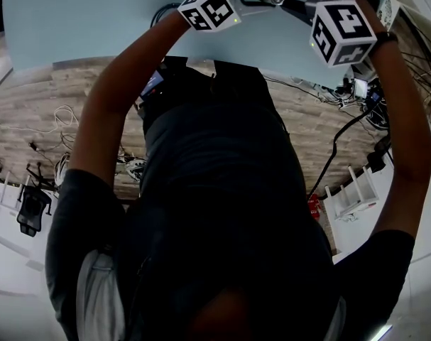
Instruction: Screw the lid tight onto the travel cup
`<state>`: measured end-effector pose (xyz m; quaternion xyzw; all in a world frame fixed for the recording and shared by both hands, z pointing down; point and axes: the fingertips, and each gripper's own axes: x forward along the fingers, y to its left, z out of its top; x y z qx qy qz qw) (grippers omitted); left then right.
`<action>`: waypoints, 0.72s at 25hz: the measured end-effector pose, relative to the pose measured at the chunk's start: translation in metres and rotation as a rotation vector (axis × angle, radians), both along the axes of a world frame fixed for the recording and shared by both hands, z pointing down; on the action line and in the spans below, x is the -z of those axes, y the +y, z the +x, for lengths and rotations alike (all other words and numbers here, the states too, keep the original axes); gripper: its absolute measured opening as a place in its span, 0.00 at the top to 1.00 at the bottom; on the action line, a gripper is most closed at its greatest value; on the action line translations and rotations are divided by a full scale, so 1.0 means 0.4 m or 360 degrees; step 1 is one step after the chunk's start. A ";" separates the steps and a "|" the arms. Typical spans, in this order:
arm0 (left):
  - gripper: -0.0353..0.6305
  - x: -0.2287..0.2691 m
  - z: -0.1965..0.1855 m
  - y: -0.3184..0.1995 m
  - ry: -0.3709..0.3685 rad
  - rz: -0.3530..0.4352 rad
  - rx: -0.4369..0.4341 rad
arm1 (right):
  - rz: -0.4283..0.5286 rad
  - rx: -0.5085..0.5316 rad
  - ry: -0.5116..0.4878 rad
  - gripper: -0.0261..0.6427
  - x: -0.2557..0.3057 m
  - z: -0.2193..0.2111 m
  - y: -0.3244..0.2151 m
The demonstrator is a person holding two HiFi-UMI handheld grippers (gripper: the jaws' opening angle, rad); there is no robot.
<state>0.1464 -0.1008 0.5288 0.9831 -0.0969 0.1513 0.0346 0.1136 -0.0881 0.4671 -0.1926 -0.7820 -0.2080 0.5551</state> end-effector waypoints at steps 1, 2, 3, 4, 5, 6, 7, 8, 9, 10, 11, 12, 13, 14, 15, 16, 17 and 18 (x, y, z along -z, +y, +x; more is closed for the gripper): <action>0.33 -0.001 0.000 0.001 0.0000 0.0000 0.0000 | -0.0012 -0.0082 -0.0019 0.61 -0.001 0.000 -0.001; 0.33 -0.002 0.000 0.001 0.0001 0.0000 -0.0001 | -0.0019 -0.0178 -0.0040 0.61 -0.002 -0.001 -0.002; 0.33 -0.002 -0.001 0.002 0.0001 0.0000 0.0000 | -0.0020 -0.0290 -0.0067 0.61 -0.003 -0.003 -0.003; 0.33 -0.003 -0.002 0.002 0.0001 0.0001 0.0000 | -0.0017 -0.0419 -0.0103 0.61 -0.004 -0.005 -0.005; 0.33 -0.002 -0.005 0.002 0.0000 0.0001 0.0002 | -0.0016 -0.0572 -0.0150 0.61 -0.004 -0.007 -0.008; 0.33 -0.002 -0.007 0.001 -0.0001 0.0002 0.0003 | -0.0021 -0.0750 -0.0209 0.61 -0.004 -0.009 -0.012; 0.33 0.000 -0.009 0.000 -0.0001 0.0002 0.0004 | -0.0036 -0.0954 -0.0284 0.61 -0.002 -0.010 -0.018; 0.33 0.001 -0.010 0.000 0.0000 0.0001 0.0004 | -0.0057 -0.1179 -0.0374 0.61 0.002 -0.012 -0.025; 0.33 0.002 -0.010 0.000 0.0001 0.0001 0.0005 | -0.0072 -0.1405 -0.0472 0.61 0.010 -0.015 -0.034; 0.33 0.002 -0.009 0.000 0.0001 0.0000 0.0006 | -0.0066 -0.1611 -0.0561 0.61 0.018 -0.017 -0.043; 0.33 0.002 -0.008 0.001 0.0001 -0.0001 0.0008 | -0.0038 -0.1786 -0.0631 0.61 0.023 -0.015 -0.049; 0.33 0.001 -0.006 0.001 0.0000 -0.0002 0.0011 | -0.0001 -0.1940 -0.0685 0.61 0.025 -0.011 -0.053; 0.33 0.000 -0.005 0.001 0.0000 -0.0001 0.0014 | 0.0034 -0.2082 -0.0733 0.61 0.025 -0.006 -0.056; 0.33 -0.001 -0.004 0.000 0.0000 0.0000 0.0018 | 0.0067 -0.2215 -0.0781 0.61 0.024 -0.001 -0.059; 0.33 -0.002 -0.004 -0.002 0.0000 0.0000 0.0022 | 0.0100 -0.2330 -0.0829 0.61 0.024 0.003 -0.061; 0.33 -0.002 -0.005 -0.003 0.0000 0.0001 0.0025 | 0.0135 -0.2420 -0.0871 0.61 0.025 0.006 -0.063; 0.33 -0.002 -0.004 -0.004 0.0000 0.0000 0.0028 | 0.0164 -0.2481 -0.0904 0.61 0.025 0.008 -0.063; 0.33 -0.002 -0.004 -0.004 -0.0001 0.0000 0.0030 | 0.0184 -0.2517 -0.0925 0.61 0.026 0.010 -0.064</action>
